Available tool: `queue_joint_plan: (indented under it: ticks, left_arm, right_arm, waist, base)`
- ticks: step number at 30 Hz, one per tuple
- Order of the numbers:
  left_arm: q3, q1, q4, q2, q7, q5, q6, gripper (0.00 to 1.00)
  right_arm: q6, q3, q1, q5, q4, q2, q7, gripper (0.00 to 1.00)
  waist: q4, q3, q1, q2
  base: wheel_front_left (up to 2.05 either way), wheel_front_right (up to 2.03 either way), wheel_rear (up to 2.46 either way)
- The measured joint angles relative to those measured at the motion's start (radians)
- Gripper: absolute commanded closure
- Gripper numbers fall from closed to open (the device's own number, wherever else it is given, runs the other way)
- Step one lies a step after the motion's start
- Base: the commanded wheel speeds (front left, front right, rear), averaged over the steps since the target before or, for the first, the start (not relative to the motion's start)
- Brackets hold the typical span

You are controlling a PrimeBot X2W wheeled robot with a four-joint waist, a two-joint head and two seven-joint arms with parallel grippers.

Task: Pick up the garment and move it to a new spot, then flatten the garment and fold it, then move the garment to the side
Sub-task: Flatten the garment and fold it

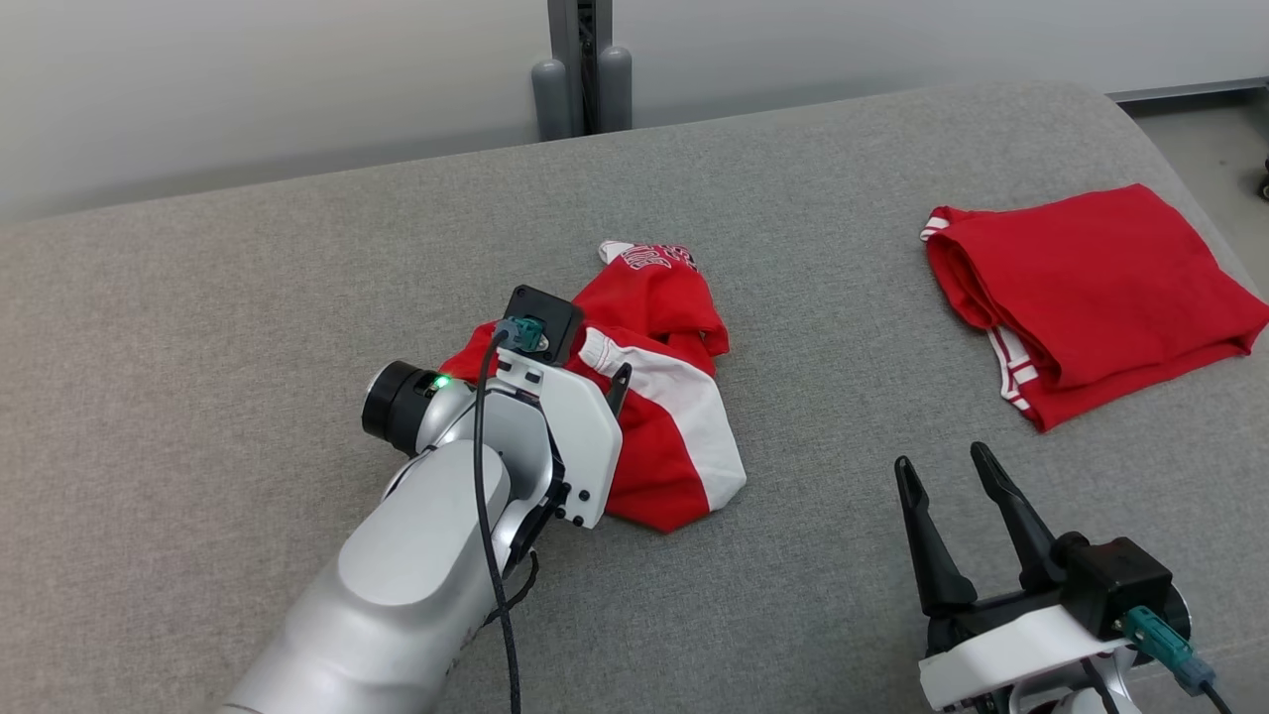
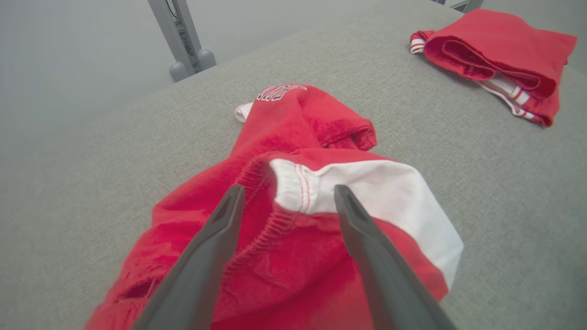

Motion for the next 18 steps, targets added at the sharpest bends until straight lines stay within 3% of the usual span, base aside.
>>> queue_joint_plan:
  ticks: [3,4,5,6,7,13,18]
  left_arm:
    - [-0.019,-0.014,0.022,0.000,0.010,-0.011,0.001,0.00]
    - [-0.024,-0.018,0.026,0.000,0.012,-0.016,0.001,0.07]
    - [-0.029,-0.019,0.030,0.000,0.012,-0.020,0.001,0.31]
    - [-0.034,-0.021,0.033,0.000,0.010,-0.024,0.001,0.75]
    - [-0.038,-0.023,0.035,0.000,0.009,-0.027,0.001,1.00]
    - [-0.056,-0.036,0.029,0.000,0.001,-0.068,-0.007,1.00]
    - [-0.048,-0.039,-0.032,0.000,-0.018,-0.193,-0.027,1.00]
  right_arm:
    - [0.000,0.001,-0.004,0.000,0.000,0.000,0.000,0.00]
    - [0.000,0.001,-0.005,0.000,0.000,0.001,0.000,0.00]
    - [0.000,0.000,-0.005,0.000,0.000,0.001,0.000,0.00]
    - [0.000,0.001,-0.005,0.000,0.000,0.001,0.000,0.00]
    - [0.000,0.000,-0.005,0.000,0.000,0.001,0.000,0.00]
    - [0.000,0.000,-0.005,0.000,0.000,0.002,0.000,0.00]
    - [0.000,0.007,-0.006,0.000,0.003,0.004,0.000,0.00]
  waist:
    - [-0.007,0.003,0.0000,0.0000]
    - [-0.009,0.004,0.0000,0.0000]
    - [-0.011,0.004,0.0000,0.0000]
    - [-0.013,0.004,0.0000,0.0000]
    - [-0.014,0.004,0.0000,0.0000]
    - [-0.020,0.001,0.0000,0.0000]
    - [-0.032,-0.003,0.0000,0.0000]
  base:
    - [0.00,0.00,0.00]
    - [0.00,0.00,0.00]
    - [0.00,0.00,0.00]
    - [0.00,0.00,0.00]
    - [0.00,0.00,0.00]
    - [0.00,0.00,0.00]
    - [0.00,0.00,0.00]
